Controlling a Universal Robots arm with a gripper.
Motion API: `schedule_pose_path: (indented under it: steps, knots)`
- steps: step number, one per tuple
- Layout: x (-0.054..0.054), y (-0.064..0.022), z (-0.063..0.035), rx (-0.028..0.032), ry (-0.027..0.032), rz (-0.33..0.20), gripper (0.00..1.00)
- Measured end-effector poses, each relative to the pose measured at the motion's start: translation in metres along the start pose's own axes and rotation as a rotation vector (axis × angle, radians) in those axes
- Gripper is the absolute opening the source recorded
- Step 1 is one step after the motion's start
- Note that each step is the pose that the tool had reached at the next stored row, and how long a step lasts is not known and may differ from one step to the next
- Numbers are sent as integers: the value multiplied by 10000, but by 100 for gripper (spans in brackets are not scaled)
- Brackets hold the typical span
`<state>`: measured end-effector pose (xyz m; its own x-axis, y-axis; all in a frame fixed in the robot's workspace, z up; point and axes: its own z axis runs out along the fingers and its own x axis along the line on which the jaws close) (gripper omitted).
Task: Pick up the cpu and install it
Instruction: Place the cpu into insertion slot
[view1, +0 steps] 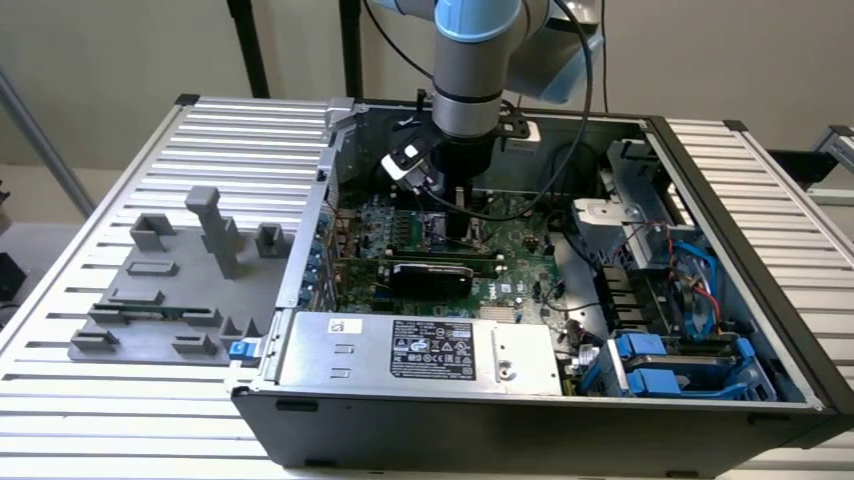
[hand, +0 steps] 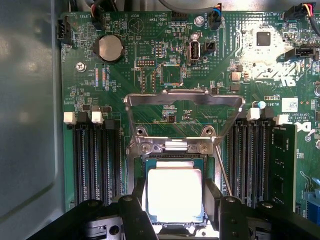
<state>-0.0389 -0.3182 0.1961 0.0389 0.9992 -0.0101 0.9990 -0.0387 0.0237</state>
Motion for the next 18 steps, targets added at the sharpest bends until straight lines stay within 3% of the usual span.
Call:
schedule_pose_path:
  steps: [1, 2, 18]
  knots:
    - [0, 0, 0, 1, -2, 0, 56]
    - [-1, 0, -1, 3, -5, 0, 62]
    - [-1, -2, -9, 7, 15, 1, 62]
